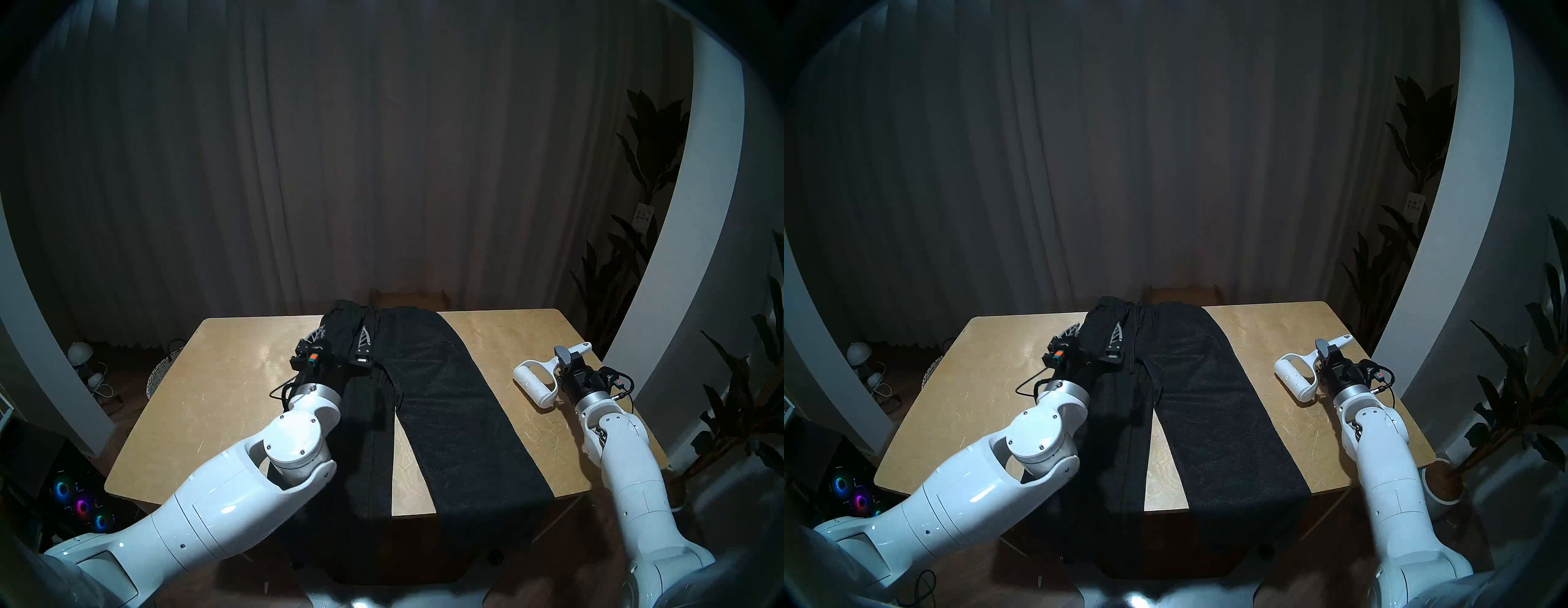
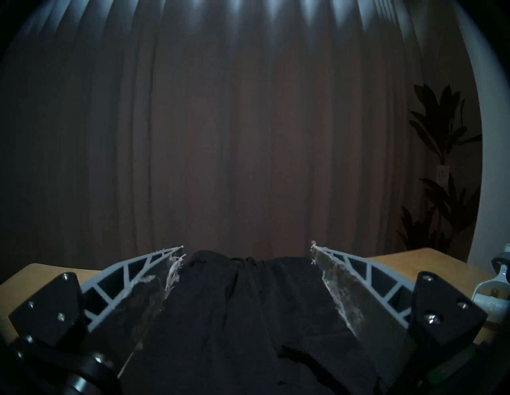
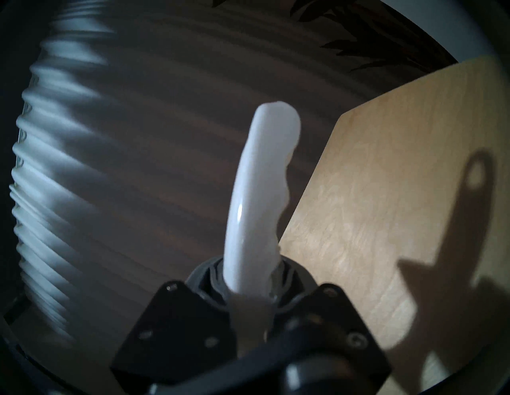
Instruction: Remove lint and debris from pants with a lint roller
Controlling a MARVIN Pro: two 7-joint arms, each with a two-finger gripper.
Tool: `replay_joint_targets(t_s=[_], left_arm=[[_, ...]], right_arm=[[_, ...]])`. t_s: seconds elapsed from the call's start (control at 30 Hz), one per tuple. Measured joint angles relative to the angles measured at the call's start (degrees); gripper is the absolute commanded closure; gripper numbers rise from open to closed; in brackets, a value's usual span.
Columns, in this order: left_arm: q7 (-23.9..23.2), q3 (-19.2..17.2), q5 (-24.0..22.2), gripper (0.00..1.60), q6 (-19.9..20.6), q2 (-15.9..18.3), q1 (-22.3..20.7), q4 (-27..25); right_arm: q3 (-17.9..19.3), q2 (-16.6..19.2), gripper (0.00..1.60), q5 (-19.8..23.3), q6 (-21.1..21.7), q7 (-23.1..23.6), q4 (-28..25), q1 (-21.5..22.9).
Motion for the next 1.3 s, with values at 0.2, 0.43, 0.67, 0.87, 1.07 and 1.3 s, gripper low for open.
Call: replay_joint_targets(t_s=[0.2,0.43,0.67,0.87,1.07,1.3], left_arm=[[0.7,-3.7,-4.2,0.00,-1.6,1.4,0.3,1.4],[0.9,-8.2,-10.8,0.00,-4.2,2.2,1.0,2.9],[-1.5,-12.3,-17.9,0.00,-6.7,3.5,1.8,4.5],[-5.2,-14.2,-23.3,0.00,-8.1,4.2,2.6,5.6],[-10.3,-15.7,-29.3,0.00,-9.0,4.7,3.5,6.6],[-14.5,-17.0,-34.5,0.00,-9.3,5.0,4.0,7.8]], right_arm=[[2.8,-3.7,1.60,6.3,0.6,-6.4,-0.9,2.5],[5.8,-7.5,1.60,12.4,0.0,-14.5,0.5,4.6],[9.5,-10.7,1.60,18.9,-2.2,-23.6,2.8,7.8],[11.8,-11.6,1.60,23.0,-4.0,-30.1,4.4,10.9],[12.0,-11.1,1.60,24.3,-5.5,-36.8,5.6,13.4],[8.9,-9.2,1.60,22.0,-6.8,-45.5,4.6,14.4]])
